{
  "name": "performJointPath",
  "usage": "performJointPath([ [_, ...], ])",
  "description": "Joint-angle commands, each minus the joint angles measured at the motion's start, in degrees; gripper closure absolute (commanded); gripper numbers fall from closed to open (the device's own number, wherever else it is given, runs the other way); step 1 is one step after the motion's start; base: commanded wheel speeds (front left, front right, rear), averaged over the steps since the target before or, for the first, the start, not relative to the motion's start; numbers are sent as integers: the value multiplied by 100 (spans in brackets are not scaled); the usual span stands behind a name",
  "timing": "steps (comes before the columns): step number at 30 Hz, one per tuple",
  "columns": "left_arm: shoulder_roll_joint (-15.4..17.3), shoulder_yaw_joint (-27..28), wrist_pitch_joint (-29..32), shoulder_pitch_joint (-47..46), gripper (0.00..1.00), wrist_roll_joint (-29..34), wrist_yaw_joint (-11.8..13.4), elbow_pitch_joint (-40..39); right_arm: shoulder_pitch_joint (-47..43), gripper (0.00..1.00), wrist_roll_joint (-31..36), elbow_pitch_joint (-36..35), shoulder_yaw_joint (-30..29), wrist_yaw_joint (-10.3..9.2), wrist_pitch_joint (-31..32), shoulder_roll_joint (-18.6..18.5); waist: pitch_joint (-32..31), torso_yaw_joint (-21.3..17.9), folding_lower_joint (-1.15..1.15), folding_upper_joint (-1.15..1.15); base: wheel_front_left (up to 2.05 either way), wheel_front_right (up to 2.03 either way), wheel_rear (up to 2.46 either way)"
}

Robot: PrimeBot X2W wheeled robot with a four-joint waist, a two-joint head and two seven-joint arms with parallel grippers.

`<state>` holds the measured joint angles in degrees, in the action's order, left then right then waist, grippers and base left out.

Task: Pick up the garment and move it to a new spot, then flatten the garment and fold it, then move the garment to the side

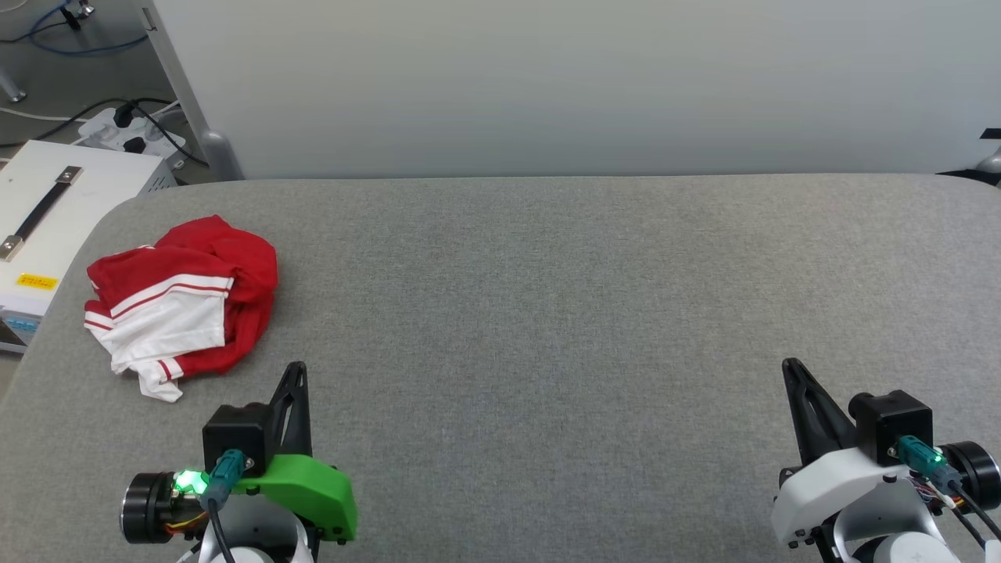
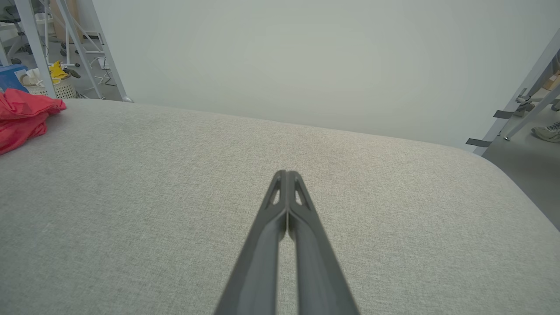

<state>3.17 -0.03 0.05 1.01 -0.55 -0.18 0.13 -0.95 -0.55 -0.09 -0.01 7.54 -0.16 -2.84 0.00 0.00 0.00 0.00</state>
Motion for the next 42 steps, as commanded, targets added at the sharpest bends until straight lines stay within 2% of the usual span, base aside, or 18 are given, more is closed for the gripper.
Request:
performJointPath([
  [1, -29, 3, -5, -101, 100, 55, 18, -13, 95, 100, 55, 9, 1, -5, 16, -4, 0, 0, 0, 0, 0, 0, 0],
  [34, -29, 3, -5, -101, 100, 55, 18, -13, 95, 100, 55, 9, 1, -5, 16, -4, 0, 0, 0, 0, 0, 0, 0],
  [35, 0, 0, 0, -1, 0, 0, 0, 0, 0, 0, 0, 0, -1, 0, 0, 0, 0, 0, 0, 0, 0, 0, 0],
  [42, 2, -3, -26, 2, 0, -13, 18, 2, -3, 0, -19, 0, -17, 0, -27, 1, 3, 0, 0, 0, 0, 0, 0],
])
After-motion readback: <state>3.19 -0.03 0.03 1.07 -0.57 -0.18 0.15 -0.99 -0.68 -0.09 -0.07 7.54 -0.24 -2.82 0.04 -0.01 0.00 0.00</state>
